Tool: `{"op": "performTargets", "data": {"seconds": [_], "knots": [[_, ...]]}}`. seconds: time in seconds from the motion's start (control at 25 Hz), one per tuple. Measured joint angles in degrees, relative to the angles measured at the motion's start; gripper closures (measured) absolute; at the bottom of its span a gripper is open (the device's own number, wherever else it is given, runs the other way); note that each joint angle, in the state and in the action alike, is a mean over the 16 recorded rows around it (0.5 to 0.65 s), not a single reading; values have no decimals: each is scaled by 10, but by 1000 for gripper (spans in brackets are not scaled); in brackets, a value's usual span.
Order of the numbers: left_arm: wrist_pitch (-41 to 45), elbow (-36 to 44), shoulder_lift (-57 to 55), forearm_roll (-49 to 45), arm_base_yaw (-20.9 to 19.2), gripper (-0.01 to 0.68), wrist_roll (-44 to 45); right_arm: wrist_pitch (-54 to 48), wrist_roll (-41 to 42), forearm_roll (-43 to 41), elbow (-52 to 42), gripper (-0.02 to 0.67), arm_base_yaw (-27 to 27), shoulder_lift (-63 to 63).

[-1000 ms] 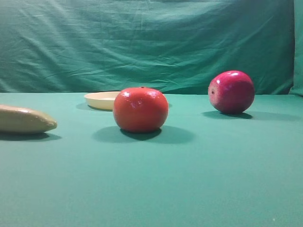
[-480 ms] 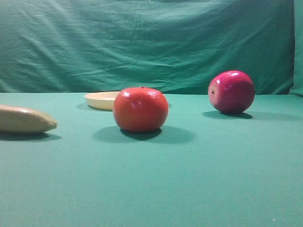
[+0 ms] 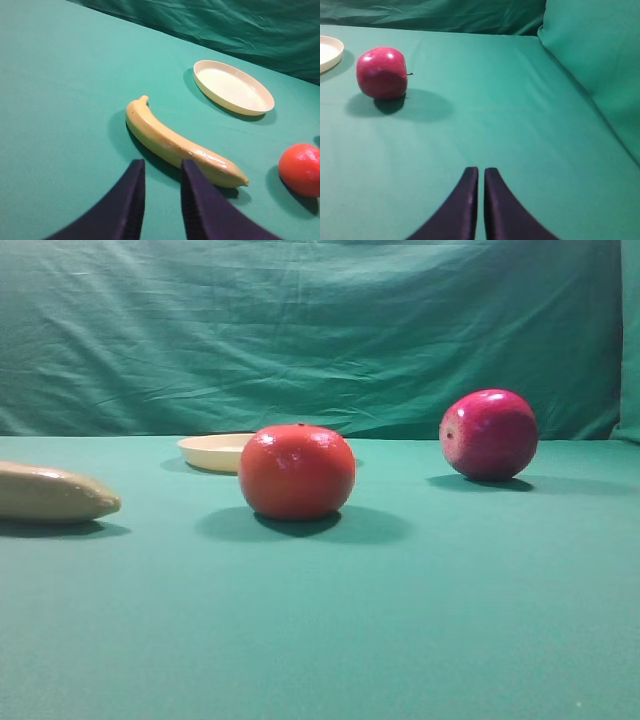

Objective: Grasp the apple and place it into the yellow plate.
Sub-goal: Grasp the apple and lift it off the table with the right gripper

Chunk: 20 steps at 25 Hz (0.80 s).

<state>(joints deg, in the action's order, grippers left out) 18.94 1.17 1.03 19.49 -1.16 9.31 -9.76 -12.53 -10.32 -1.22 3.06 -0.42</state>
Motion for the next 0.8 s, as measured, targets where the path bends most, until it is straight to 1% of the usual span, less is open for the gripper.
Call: {"op": "performTargets", "data": {"seconds": [0.2, 0.36, 0.6, 0.8], "knots": [[0, 0, 0, 0, 0, 516, 0, 46, -15, 4, 26, 649, 0, 32], [0, 0, 0, 0, 0, 516, 0, 59, -25, 5, 65, 649, 0, 91], [0, 0, 0, 0, 0, 516, 0, 26, -15, 5, 152, 649, 1, 225], [0, 0, 0, 0, 0, 516, 0, -35, 17, 4, 242, 649, 15, 360]]}}
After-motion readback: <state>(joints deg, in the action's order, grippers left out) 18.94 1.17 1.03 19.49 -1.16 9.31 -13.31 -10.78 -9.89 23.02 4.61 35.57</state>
